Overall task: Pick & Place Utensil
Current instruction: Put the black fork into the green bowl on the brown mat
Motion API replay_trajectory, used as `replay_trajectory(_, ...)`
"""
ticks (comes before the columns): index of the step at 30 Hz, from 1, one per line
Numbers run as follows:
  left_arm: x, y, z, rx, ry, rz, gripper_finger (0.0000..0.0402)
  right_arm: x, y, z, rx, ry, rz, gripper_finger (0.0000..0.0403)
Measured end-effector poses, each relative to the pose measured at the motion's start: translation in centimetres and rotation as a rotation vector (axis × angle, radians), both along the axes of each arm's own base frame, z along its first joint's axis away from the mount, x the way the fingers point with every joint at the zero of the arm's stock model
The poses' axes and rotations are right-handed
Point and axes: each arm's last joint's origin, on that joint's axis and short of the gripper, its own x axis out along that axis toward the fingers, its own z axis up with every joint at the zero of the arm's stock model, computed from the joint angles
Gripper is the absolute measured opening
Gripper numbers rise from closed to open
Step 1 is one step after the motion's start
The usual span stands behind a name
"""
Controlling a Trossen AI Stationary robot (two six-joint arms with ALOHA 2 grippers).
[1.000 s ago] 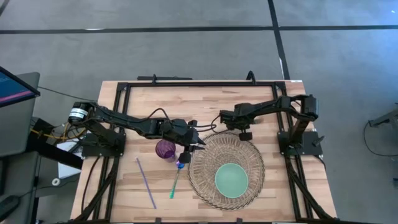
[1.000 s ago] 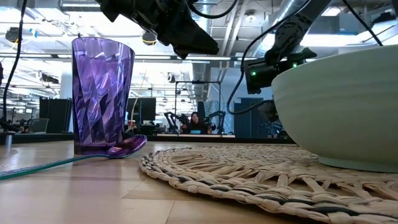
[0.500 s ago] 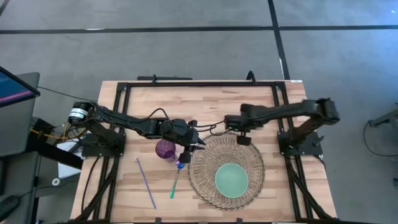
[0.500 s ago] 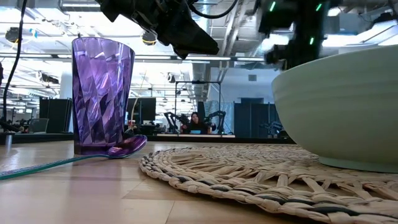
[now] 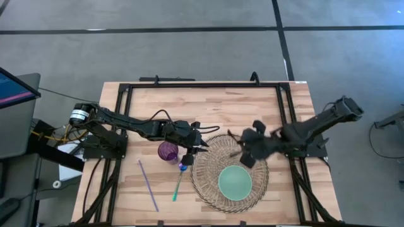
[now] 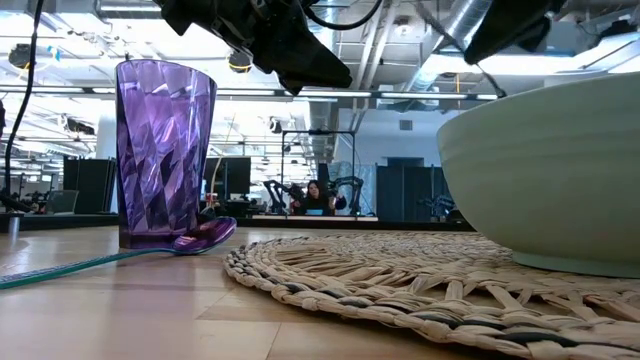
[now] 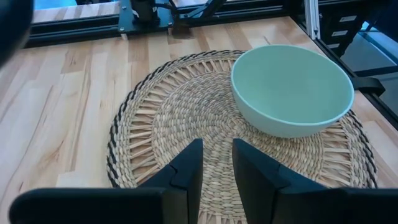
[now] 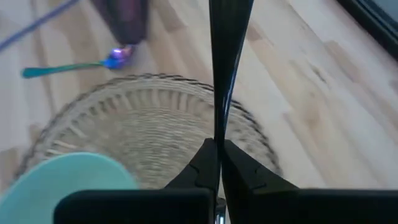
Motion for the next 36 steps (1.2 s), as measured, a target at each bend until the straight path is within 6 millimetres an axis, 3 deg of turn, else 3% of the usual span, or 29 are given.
replay_trajectory(8,0.0,-0.2,0.0,-0.001,0.000,-0.010,0.0088,1.5,7.5,-3.5,0.033,-0.088,0.111,0.0003)
replay_trajectory(13,0.0,-0.2,0.0,0.001,-0.001,-0.007,0.0088,2.7,10.1,-6.5,0.027,-0.059,0.164,0.0004)
replay_trajectory(17,0.0,-0.2,0.0,0.001,-0.003,-0.007,0.0088,3.6,10.3,-8.7,0.026,0.023,0.173,0.0005)
replay_trajectory(21,0.0,-0.1,0.1,0.000,-0.009,-0.004,0.0088,4.7,9.5,-9.6,0.062,0.062,0.159,0.0006)
replay_trajectory(30,0.0,-0.1,0.1,0.000,-0.012,-0.004,0.0088,5.9,8.7,-10.0,0.173,0.091,0.161,0.0010)
replay_trajectory(36,0.0,-0.1,0.1,0.000,-0.012,-0.004,0.0088,5.8,8.8,-10.0,0.165,0.098,0.177,0.0044)
